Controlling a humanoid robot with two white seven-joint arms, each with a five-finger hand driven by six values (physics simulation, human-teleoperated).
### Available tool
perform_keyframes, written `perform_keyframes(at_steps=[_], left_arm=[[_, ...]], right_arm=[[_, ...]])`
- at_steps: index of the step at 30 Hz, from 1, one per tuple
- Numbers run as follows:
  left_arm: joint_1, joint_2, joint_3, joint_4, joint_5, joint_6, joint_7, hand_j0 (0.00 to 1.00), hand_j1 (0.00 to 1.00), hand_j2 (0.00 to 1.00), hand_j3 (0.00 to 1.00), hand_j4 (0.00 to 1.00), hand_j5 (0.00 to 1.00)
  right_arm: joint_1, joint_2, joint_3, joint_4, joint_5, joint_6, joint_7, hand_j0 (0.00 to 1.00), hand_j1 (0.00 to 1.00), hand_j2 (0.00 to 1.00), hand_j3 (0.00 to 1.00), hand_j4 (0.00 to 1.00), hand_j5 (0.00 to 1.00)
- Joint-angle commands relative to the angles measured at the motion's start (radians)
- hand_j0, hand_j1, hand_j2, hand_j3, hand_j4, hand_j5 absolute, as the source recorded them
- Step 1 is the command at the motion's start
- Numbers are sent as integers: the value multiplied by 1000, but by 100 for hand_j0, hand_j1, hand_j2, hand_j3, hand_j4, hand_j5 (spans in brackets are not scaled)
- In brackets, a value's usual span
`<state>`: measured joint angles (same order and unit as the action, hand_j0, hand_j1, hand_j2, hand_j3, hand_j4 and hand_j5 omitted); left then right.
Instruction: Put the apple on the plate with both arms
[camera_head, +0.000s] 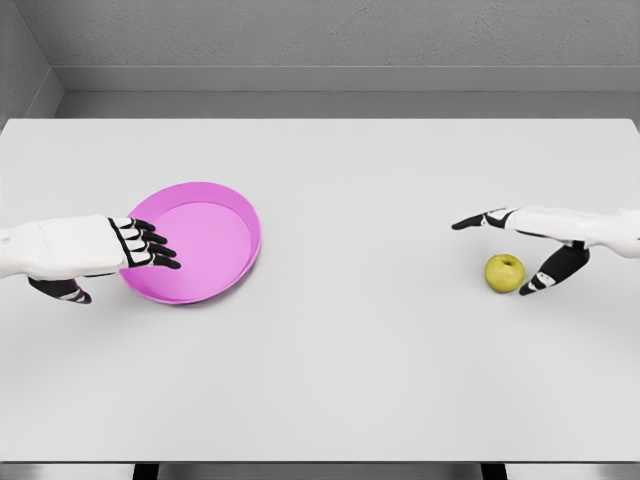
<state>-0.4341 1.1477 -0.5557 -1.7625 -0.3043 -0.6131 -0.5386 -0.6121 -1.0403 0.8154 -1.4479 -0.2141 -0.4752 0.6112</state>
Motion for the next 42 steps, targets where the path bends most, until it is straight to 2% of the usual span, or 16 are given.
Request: perform_keyframes(at_steps=[1, 6, 9, 11, 17, 21, 22, 23, 30, 31, 32, 33, 36, 42], left_arm=[[0, 1, 0, 0, 5, 2, -3, 100, 100, 100, 100, 100, 100], [-5, 1, -1, 0, 7, 2, -20, 100, 100, 100, 100, 100, 100], [-35, 1, -20, 3, 30, 2, -12, 100, 100, 100, 100, 100, 100], [-80, 3, -79, 3, 56, 2, -9, 100, 100, 100, 100, 100, 100], [-100, 13, -84, 5, 59, 2, -20, 100, 100, 100, 100, 100, 100], [-109, 12, -113, 1, 59, 2, -14, 100, 100, 100, 100, 100, 100], [-118, 12, -116, 0, 57, 2, -26, 100, 100, 100, 100, 100, 100], [-138, 12, -116, 0, 59, 2, -72, 100, 100, 100, 100, 100, 100], [-144, -6, -119, 3, 63, 2, -72, 100, 100, 100, 100, 100, 100], [-144, -6, -132, 8, 62, 2, -57, 100, 100, 100, 100, 100, 100], [-144, -5, -147, 11, 60, 2, 28, 100, 100, 100, 100, 100, 100], [-144, -3, -162, 12, 60, 2, 71, 100, 100, 100, 100, 100, 100], [-144, -3, -168, 46, 57, 2, 155, 100, 100, 100, 100, 100, 100], [-144, -5, -167, 51, 51, 2, 175, 100, 100, 100, 100, 100, 100]], right_arm=[[0, 0, 10, 23, -5, -3, 0, 100, 100, 100, 100, 100, 100], [2, 14, 28, 57, -5, -14, 0, 100, 100, 100, 100, 100, 100], [2, 14, 28, 87, -5, -26, 0, 100, 100, 100, 100, 100, 100], [2, 14, 28, 90, -5, -26, 0, 100, 100, 100, 100, 100, 100], [2, 29, 28, 152, -5, -54, 0, 100, 100, 100, 100, 100, 100], [0, 39, 30, 153, -4, -52, 0, 100, 100, 100, 100, 100, 100], [0, 45, 30, 153, -4, -51, 0, 100, 100, 100, 100, 100, 100], [0, 52, 30, 164, -4, -51, 0, 100, 100, 100, 100, 100, 100], [0, 75, 31, 188, 4, -49, 0, 100, 100, 100, 100, 100, 100], [0, 75, 31, 190, 5, -51, 0, 100, 100, 100, 100, 100, 100], [0, 77, 31, 196, 5, -51, 0, 100, 100, 100, 100, 100, 100], [0, 75, 31, 201, 5, -52, 0, 100, 100, 100, 100, 100, 100], [0, 75, 31, 205, 7, -54, 0, 100, 100, 100, 100, 100, 100], [0, 83, 44, 225, 9, -65, 0, 100, 100, 100, 100, 100, 100]])
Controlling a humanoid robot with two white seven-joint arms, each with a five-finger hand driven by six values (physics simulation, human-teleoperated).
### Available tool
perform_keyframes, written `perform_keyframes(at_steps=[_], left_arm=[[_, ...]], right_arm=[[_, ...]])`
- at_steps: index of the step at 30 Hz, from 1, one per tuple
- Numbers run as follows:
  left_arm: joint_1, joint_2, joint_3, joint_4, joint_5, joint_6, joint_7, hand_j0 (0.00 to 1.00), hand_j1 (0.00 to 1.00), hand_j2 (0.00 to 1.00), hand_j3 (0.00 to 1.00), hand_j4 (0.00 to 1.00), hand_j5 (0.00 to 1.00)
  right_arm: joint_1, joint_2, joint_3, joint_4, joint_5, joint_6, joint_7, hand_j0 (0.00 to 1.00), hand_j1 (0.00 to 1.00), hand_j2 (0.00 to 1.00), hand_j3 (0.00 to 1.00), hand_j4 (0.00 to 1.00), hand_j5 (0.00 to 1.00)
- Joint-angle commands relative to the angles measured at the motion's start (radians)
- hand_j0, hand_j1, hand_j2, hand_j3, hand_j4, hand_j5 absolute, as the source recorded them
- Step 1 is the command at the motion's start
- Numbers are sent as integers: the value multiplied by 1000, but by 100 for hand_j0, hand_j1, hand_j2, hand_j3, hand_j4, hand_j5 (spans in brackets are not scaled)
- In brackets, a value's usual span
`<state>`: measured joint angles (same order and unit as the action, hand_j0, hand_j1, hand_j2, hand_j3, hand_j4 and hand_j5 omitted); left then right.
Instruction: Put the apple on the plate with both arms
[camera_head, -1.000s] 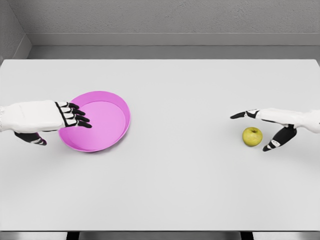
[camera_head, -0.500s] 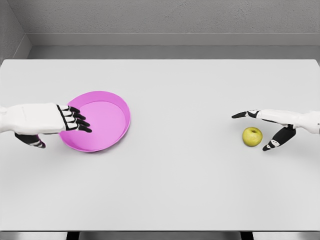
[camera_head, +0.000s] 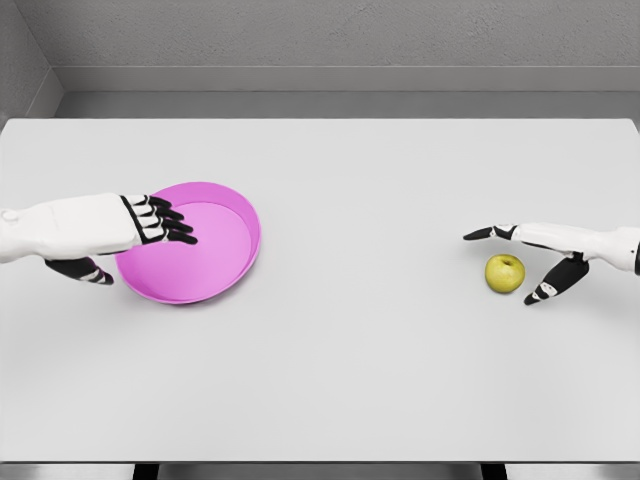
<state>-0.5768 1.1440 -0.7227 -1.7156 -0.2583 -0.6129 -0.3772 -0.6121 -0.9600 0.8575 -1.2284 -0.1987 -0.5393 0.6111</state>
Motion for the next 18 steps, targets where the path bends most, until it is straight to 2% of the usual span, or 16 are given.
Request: perform_keyframes(at_steps=[1, 4, 6, 8, 10, 11, 13, 14, 18], left_arm=[[-2, 0, -12, 8, 4, 2, 79, 100, 100, 100, 100, 100, 100], [-2, 0, -27, 21, -16, 2, 149, 100, 100, 100, 100, 100, 100], [2, 3, -30, 22, -27, 2, 221, 100, 100, 100, 100, 100, 100], [2, 6, -34, 24, -74, 2, 314, 100, 100, 100, 100, 100, 100], [2, 8, -34, 47, -90, 2, 350, 100, 100, 100, 100, 100, 100], [2, 20, -34, 45, -91, 2, 347, 100, 100, 100, 100, 100, 100], [-3, 33, -30, 42, -98, 2, 317, 100, 100, 100, 100, 100, 100], [-5, 31, -29, 31, -94, 2, 245, 100, 100, 100, 100, 100, 100], [-14, 28, -27, -9, -85, 2, 58, 100, 100, 100, 100, 100, 100]], right_arm=[[0, 3, 2, 6, -4, -1, 0, 100, 100, 100, 100, 100, 100], [0, 6, 2, 7, 41, -7, 0, 100, 100, 100, 100, 100, 100], [-2, 6, 2, 17, 42, -11, 0, 95, 95, 95, 95, 95, 95], [-5, 6, 2, 24, 42, -14, 0, 95, 95, 95, 95, 95, 95], [-11, 12, -8, 26, 48, -27, 0, 96, 96, 96, 96, 96, 96], [-11, 12, -12, 26, 48, -27, 0, 100, 100, 100, 100, 100, 100], [-11, 12, -20, 24, 48, -47, 0, 100, 100, 100, 100, 100, 100], [-11, 12, -18, 24, 50, -54, 0, 100, 100, 100, 100, 100, 100], [-11, 12, -18, 24, 53, -62, 0, 98, 98, 98, 98, 98, 98]])
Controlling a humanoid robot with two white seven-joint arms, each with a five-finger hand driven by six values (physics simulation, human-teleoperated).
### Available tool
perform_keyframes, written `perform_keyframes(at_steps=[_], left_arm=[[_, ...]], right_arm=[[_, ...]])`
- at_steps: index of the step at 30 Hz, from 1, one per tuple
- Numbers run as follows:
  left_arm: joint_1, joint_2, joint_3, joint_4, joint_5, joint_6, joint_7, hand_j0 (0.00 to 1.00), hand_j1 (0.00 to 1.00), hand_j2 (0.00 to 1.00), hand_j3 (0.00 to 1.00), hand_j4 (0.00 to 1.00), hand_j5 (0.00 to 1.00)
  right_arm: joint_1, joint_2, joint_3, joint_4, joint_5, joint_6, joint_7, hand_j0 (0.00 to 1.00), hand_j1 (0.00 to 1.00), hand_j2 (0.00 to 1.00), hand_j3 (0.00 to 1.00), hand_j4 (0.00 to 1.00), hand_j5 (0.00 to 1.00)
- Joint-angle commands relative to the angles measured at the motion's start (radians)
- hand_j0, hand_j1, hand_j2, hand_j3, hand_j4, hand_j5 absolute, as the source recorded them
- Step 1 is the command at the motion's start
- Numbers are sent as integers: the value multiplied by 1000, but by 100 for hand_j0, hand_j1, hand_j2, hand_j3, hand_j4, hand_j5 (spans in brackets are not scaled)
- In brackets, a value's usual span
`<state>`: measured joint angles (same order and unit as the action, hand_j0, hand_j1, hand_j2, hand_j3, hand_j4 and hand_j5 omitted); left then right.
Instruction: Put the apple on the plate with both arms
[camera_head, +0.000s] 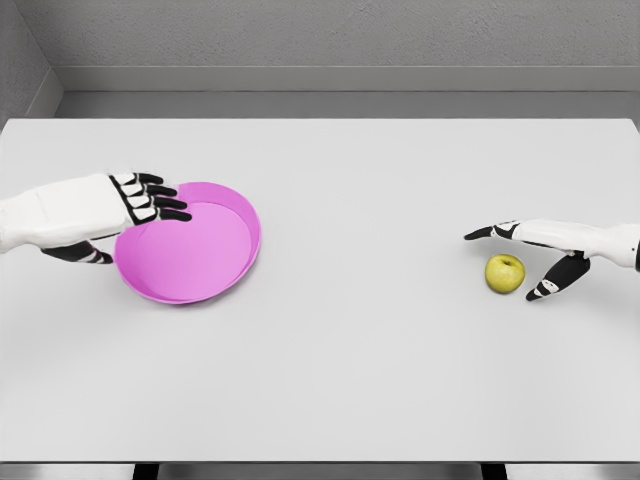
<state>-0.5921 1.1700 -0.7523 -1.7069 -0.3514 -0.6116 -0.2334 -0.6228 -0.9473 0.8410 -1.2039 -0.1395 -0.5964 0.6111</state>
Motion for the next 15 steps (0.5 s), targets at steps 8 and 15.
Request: perform_keyframes(at_steps=[8, 15], left_arm=[[-12, -3, 1, -17, 8, 1, -103, 99, 99, 99, 99, 99, 99], [-12, -4, -2, -17, 8, 1, -109, 100, 100, 100, 100, 100, 100]], right_arm=[[-6, -1, -3, 0, 8, -14, 0, 70, 70, 70, 70, 70, 70], [-6, -2, 0, -6, 6, -14, 0, 65, 65, 65, 65, 65, 65]])
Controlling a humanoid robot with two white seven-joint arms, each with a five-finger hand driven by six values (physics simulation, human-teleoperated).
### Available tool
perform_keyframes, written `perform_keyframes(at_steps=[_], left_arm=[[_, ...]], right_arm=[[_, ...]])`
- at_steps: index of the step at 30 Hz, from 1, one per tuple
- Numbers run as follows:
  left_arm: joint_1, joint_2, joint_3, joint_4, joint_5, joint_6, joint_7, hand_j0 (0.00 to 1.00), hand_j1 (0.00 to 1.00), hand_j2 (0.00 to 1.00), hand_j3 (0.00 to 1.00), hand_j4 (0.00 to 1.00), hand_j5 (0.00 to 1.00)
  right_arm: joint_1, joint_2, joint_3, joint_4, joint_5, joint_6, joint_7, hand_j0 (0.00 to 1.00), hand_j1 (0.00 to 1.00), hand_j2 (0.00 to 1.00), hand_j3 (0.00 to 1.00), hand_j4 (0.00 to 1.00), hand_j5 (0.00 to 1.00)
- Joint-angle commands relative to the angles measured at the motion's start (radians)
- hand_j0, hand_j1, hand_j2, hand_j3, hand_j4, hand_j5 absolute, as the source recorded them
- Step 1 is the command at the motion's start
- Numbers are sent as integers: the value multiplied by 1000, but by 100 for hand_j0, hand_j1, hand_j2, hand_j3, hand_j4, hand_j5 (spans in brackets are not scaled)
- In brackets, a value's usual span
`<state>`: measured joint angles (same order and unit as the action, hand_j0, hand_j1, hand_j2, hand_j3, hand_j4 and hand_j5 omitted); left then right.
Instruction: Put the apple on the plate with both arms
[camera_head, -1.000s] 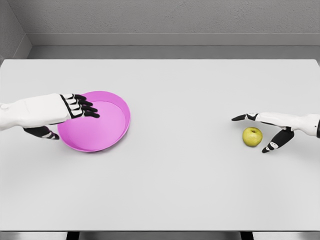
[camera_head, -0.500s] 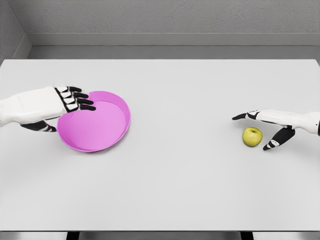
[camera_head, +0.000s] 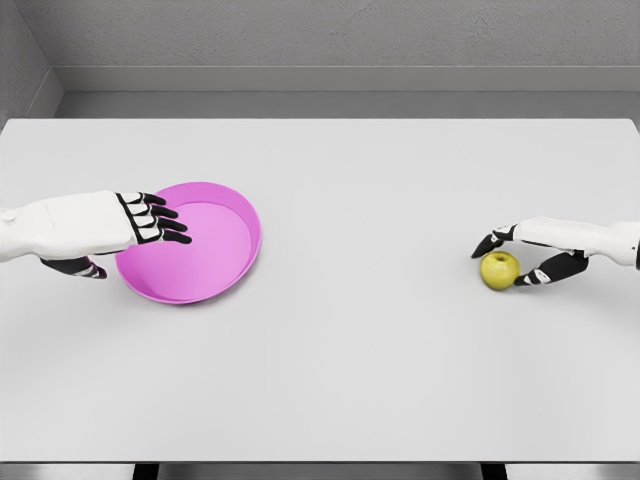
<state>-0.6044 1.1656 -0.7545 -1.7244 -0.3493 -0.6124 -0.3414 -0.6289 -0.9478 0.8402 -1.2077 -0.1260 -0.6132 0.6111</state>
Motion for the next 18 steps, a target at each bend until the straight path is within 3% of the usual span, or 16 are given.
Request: perform_keyframes(at_steps=[1, 3, 4, 5, 15, 18], left_arm=[[0, 2, 0, 0, 6, 2, -1, 100, 100, 100, 100, 100, 100], [0, 2, 0, -1, 6, 2, -1, 100, 100, 100, 100, 100, 100], [0, 2, 0, 0, 6, 2, -1, 100, 100, 100, 100, 100, 100], [2, 2, 0, 0, 6, 2, -1, 100, 100, 100, 100, 100, 100], [2, 2, 0, -1, 6, 2, -1, 100, 100, 100, 100, 100, 100], [0, 2, 0, 0, 6, 2, -1, 100, 100, 100, 100, 100, 100]], right_arm=[[0, 0, 2, -4, -7, 2, 0, 62, 62, 62, 62, 62, 62], [0, 0, 2, -4, -7, 2, 0, 54, 54, 54, 54, 54, 54], [0, 0, 2, -4, -6, 2, 0, 39, 39, 39, 39, 39, 39], [-2, 0, 2, -4, -6, 2, 0, 34, 34, 34, 34, 34, 34], [-3, -2, -40, -1, -23, 2, 0, 34, 34, 34, 34, 34, 34], [-3, 1, -50, -9, -112, 2, 0, 34, 34, 34, 34, 34, 34]])
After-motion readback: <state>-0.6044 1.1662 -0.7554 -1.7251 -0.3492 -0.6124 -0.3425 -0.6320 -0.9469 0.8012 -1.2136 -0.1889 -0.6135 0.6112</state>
